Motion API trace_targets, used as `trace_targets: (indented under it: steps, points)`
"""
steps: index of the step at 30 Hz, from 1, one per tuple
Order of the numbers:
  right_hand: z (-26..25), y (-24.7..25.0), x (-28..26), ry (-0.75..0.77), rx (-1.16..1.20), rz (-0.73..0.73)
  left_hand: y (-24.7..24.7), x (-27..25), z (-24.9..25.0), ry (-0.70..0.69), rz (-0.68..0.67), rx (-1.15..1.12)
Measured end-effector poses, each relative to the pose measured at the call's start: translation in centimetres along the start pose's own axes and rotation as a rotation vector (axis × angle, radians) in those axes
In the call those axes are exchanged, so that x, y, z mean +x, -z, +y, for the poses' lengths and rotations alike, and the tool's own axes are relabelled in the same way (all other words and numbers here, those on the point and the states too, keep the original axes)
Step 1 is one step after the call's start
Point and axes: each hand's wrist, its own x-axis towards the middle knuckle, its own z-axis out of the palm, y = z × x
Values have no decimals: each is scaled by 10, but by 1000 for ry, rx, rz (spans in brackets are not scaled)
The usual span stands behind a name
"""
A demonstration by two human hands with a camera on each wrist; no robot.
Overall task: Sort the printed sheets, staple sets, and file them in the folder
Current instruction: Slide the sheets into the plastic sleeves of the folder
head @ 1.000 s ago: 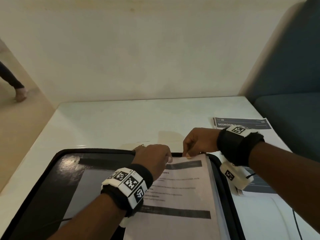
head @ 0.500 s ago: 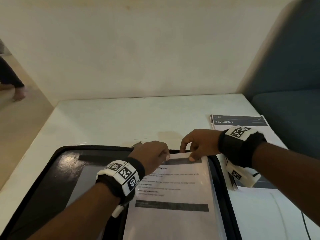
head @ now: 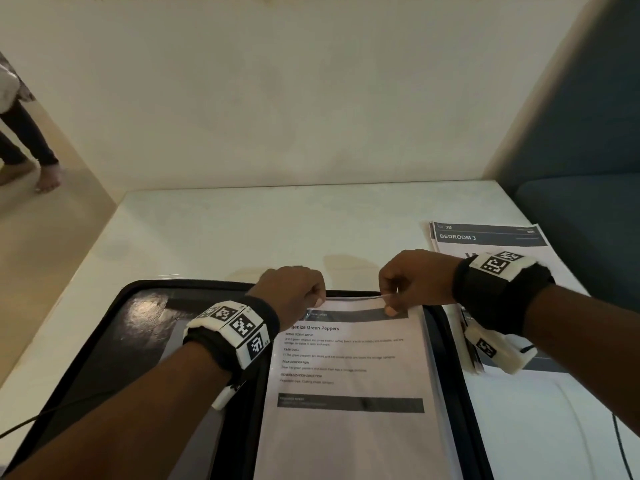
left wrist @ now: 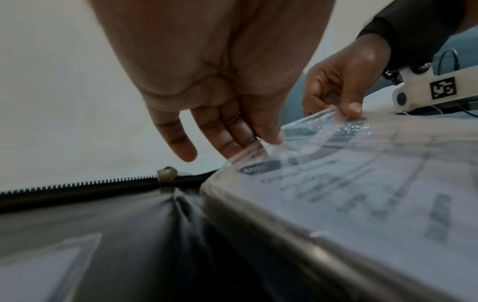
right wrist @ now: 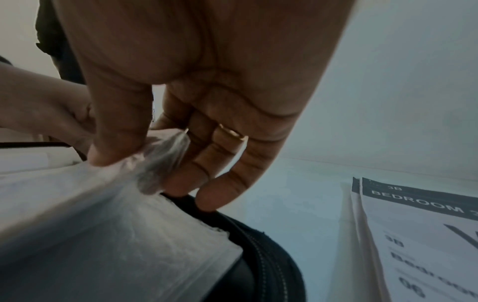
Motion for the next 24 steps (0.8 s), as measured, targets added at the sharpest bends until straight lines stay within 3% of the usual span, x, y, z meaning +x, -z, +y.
trace_targets:
  steps: [5,10,16,24]
  points:
    - [4,8,-5,40,61,79,5,0,-11,-14,-76,-85]
    - [3,5,-3,-4,-1,42,11,0,-24,11,-74,-37]
    - [3,3,-2,33,48,186,13,0,-27,38,-79,-71]
    - [6,7,-6,46,83,158,12,-2,-37,39,-67,-143]
